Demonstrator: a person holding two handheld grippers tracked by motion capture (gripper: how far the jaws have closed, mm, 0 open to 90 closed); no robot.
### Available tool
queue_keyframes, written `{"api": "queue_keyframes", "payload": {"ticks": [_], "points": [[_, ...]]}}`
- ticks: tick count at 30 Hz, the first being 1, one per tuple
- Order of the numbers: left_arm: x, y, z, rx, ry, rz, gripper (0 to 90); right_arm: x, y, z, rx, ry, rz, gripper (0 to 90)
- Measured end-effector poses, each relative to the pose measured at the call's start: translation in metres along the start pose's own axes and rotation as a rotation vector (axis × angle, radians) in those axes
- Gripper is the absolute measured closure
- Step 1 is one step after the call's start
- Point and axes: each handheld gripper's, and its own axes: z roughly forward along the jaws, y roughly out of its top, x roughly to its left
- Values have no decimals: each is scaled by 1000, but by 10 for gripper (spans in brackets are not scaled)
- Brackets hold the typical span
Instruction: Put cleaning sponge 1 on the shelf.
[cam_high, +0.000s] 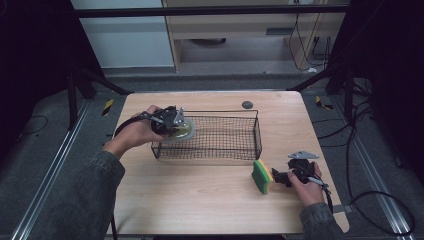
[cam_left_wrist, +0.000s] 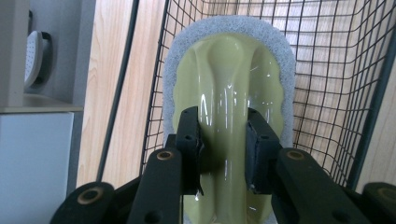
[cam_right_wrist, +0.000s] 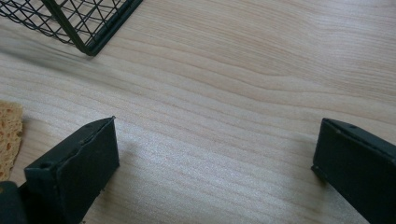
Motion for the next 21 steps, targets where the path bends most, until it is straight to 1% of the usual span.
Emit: {"api": "queue_keyframes", "payload": {"ticks": [8, 12, 21], "points": [[-1, -6, 5, -2, -12, -16, 708, 0, 0, 0, 0, 0, 0, 4], [-2, -6, 9, 11, -20, -11, 709, 0, 0, 0, 0, 0, 0, 4], [-5, -10, 20, 26, -34, -24, 710, 0, 0, 0, 0, 0, 0, 4]]}}
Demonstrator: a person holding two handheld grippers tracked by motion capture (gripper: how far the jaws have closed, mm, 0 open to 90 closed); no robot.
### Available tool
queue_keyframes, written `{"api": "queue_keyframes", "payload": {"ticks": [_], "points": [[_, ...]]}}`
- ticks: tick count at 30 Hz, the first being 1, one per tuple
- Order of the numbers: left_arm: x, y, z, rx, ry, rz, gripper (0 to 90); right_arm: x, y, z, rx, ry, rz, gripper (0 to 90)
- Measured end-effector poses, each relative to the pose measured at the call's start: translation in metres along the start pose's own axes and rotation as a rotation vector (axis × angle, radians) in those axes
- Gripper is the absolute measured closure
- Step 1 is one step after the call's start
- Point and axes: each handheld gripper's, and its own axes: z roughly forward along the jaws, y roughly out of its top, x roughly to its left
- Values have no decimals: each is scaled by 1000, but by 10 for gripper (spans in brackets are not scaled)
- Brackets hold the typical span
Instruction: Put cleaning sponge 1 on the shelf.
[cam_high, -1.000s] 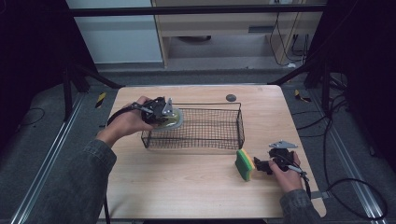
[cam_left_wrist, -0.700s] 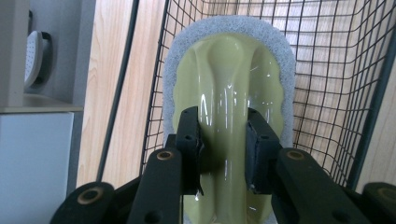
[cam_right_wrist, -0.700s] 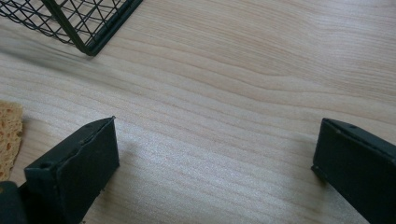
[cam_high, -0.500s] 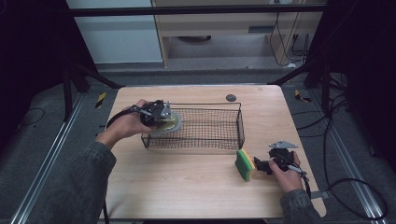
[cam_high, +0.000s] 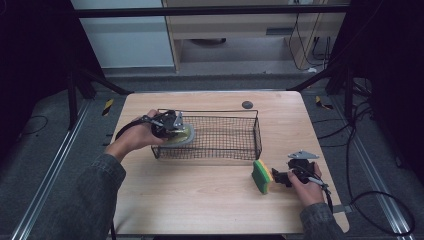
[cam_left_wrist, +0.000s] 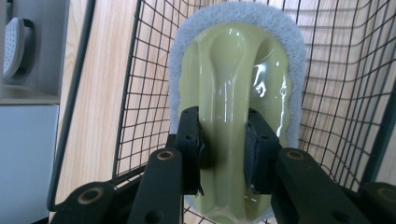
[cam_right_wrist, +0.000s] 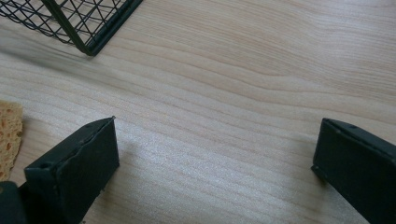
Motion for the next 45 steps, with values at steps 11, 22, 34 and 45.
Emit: {"api": "queue_keyframes", "payload": {"ticks": [11, 22, 34, 45], "points": [[-1, -2, 9, 19, -21, -12, 714, 0, 0, 0, 0, 0, 0, 4], [-4, -10, 18, 23, -40, -30, 714, 0, 0, 0, 0, 0, 0, 4], [-5, -6, 21, 35, -54, -34, 701, 0, 0, 0, 1, 1, 1, 4], [-8, -4, 20, 33, -74, -42, 670, 0, 0, 0, 1, 0, 1, 4]]}}
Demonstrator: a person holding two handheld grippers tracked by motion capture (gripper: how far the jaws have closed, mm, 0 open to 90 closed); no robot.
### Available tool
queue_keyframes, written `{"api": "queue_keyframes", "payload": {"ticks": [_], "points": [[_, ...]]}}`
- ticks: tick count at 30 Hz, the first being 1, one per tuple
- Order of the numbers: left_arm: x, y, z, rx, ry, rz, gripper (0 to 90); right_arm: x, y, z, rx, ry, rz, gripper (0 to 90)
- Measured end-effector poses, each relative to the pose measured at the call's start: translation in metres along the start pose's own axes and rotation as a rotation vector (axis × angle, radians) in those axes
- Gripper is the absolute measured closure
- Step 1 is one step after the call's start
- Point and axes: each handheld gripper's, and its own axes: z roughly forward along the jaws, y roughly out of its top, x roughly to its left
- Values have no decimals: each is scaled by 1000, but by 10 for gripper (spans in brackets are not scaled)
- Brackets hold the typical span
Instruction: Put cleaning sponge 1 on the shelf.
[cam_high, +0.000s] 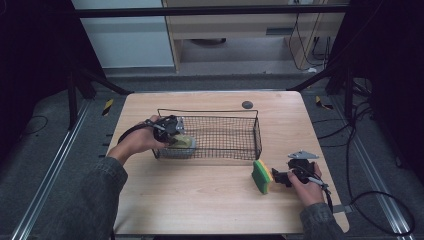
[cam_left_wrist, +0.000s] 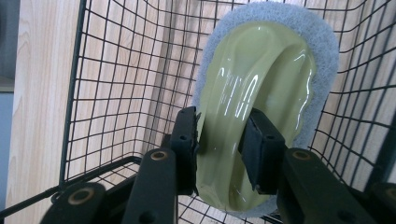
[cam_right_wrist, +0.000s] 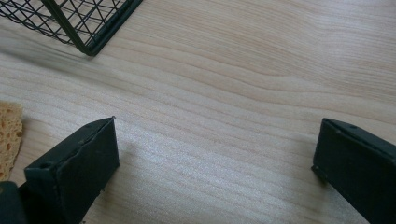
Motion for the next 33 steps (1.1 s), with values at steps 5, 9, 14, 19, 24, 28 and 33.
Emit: {"api": "queue_keyframes", "payload": {"ticks": [5, 9, 14, 19, 24, 28, 33], "points": [[-1, -2, -2, -19, -7, -12, 657, 0, 0, 0, 0, -1, 1, 4], [-3, -4, -5, -33, -12, -14, 653, 0, 0, 0, 1, 0, 4, 4], [-4, -5, -8, -51, -19, -19, 654, 0, 0, 0, 0, -2, 3, 4], [-4, -3, -14, -80, -13, -20, 654, 0, 0, 0, 0, -2, 2, 4], [-4, -2, -16, -87, -10, -21, 654, 0, 0, 0, 0, -2, 2, 4], [-3, -2, -18, -100, 2, -27, 655, 0, 0, 0, 0, -2, 2, 4], [-3, -1, -22, -111, 18, -37, 655, 0, 0, 0, 0, -2, 2, 4]]}}
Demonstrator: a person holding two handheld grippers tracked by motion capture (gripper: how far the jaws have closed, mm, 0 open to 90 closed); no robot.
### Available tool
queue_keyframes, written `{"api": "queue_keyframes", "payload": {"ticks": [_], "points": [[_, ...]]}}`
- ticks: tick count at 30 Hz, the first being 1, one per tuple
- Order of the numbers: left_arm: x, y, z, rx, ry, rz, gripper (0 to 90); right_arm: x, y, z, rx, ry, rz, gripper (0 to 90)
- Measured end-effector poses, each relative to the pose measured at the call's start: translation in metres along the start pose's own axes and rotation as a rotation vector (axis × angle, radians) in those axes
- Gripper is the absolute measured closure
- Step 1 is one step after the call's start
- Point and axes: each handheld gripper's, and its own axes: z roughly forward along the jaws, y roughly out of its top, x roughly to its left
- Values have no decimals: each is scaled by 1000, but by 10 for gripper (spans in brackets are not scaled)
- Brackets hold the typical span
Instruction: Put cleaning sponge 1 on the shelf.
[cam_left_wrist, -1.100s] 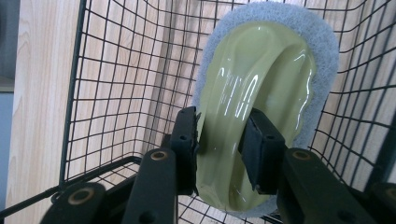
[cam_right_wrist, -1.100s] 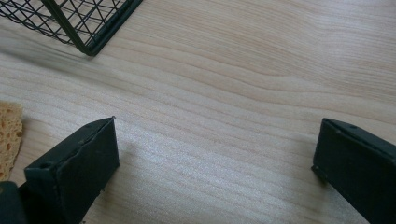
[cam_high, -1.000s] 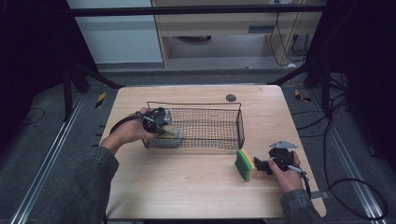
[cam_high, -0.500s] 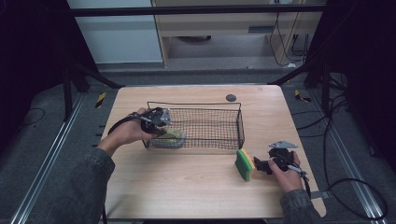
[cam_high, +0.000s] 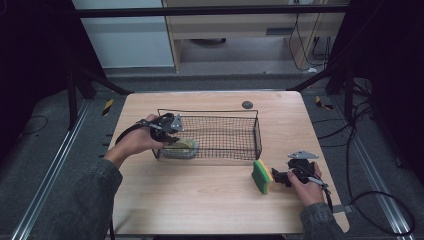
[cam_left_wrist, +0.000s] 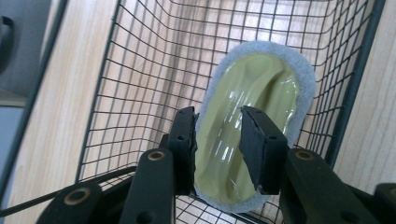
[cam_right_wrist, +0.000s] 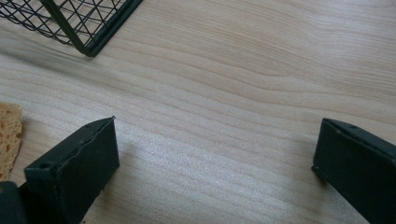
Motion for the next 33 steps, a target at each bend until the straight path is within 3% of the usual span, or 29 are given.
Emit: {"api": "queue_keyframes", "payload": {"ticks": [8, 13, 16, 17, 18, 19, 20, 21, 30, 32, 33], "points": [[0, 4, -9, -41, 40, -28, 633, 0, 0, 0, 0, 0, 0, 4], [-1, 7, -18, -80, 77, -68, 567, 0, 0, 0, 0, 0, 1, 4], [-3, 8, -26, -114, 101, -116, 464, 0, 0, 0, 0, 0, 1, 4], [-4, 9, -28, -129, 100, -138, 332, 0, 0, 0, 0, 0, 0, 4], [-5, 9, -29, -136, 102, -151, 332, 0, 0, 0, 0, 0, 0, 4], [-8, 9, -32, -159, 110, -190, 240, 0, 0, 0, 0, 0, 0, 4], [-8, 9, -32, -159, 110, -190, 201, 0, 0, 0, 0, 0, 0, 4], [-10, 8, -35, -169, 108, -217, 152, 0, 0, 0, 0, 0, 0, 4], [-38, -5, -47, -271, 126, -383, 57, 0, 0, 0, 0, -1, 1, 4], [-46, -11, -49, -304, 134, -425, 56, 0, 0, 0, 0, -1, 1, 4], [-54, -18, -49, -327, 147, -468, 48, 0, 0, 0, 0, -1, 1, 4]]}}
